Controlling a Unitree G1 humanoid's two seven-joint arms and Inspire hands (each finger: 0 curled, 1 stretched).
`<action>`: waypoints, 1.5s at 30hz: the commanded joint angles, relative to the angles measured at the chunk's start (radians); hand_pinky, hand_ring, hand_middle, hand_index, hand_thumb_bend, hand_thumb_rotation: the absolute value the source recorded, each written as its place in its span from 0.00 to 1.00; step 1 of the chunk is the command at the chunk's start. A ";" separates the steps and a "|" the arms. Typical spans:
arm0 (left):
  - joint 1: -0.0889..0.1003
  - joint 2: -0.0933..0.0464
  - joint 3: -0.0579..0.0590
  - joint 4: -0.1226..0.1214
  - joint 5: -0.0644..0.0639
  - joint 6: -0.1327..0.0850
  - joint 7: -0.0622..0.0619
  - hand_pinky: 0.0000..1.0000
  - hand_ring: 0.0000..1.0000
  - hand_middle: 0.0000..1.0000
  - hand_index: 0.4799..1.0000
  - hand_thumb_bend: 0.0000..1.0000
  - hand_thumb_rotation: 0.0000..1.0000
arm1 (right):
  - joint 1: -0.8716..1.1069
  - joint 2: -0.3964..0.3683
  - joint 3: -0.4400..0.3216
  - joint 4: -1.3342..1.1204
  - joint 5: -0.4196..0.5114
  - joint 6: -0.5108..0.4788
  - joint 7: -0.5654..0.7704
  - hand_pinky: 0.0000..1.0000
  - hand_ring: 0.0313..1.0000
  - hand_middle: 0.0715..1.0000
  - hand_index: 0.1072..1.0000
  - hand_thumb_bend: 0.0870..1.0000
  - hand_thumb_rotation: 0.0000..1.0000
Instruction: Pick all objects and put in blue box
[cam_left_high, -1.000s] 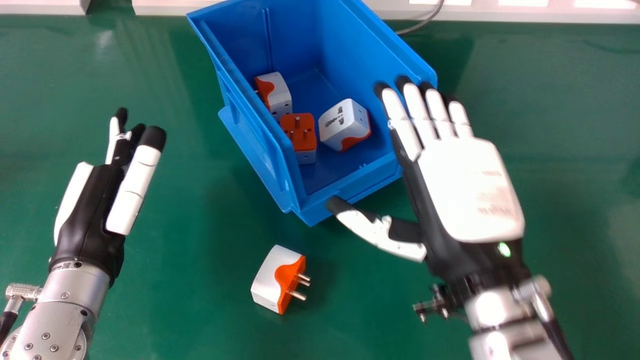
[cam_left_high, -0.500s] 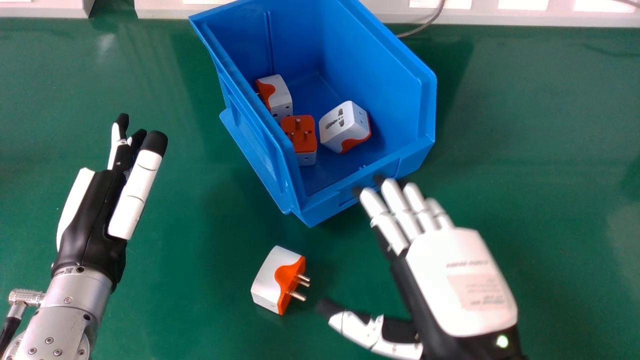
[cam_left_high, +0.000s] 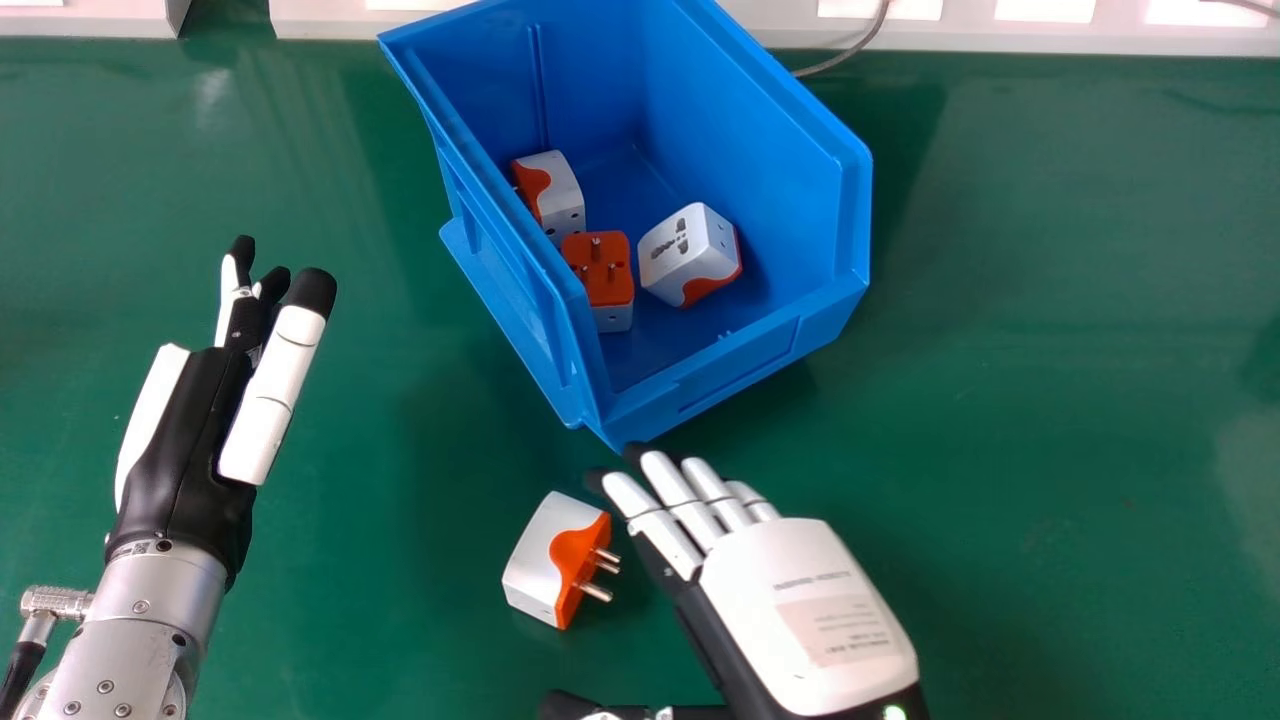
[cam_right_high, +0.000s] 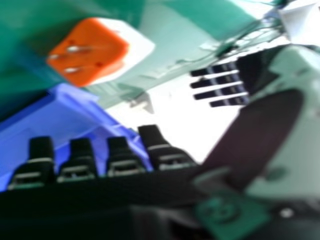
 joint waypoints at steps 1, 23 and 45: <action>-0.003 -0.003 0.000 -0.019 0.000 -0.004 0.007 1.00 1.00 1.00 1.00 0.75 1.00 | -0.052 0.027 0.011 0.042 0.007 -0.009 0.014 0.89 0.94 0.95 0.90 0.32 0.67; 0.005 0.010 0.008 -0.022 -0.007 -0.023 -0.016 1.00 1.00 1.00 1.00 0.77 1.00 | -0.271 0.140 0.047 0.348 -0.014 0.096 -0.043 0.89 0.93 0.95 0.90 0.31 0.69; 0.005 0.002 0.011 -0.062 -0.010 0.016 -0.019 1.00 1.00 1.00 1.00 0.79 1.00 | -0.368 0.167 0.093 0.446 0.004 0.196 0.033 0.88 0.92 0.94 0.91 0.31 0.68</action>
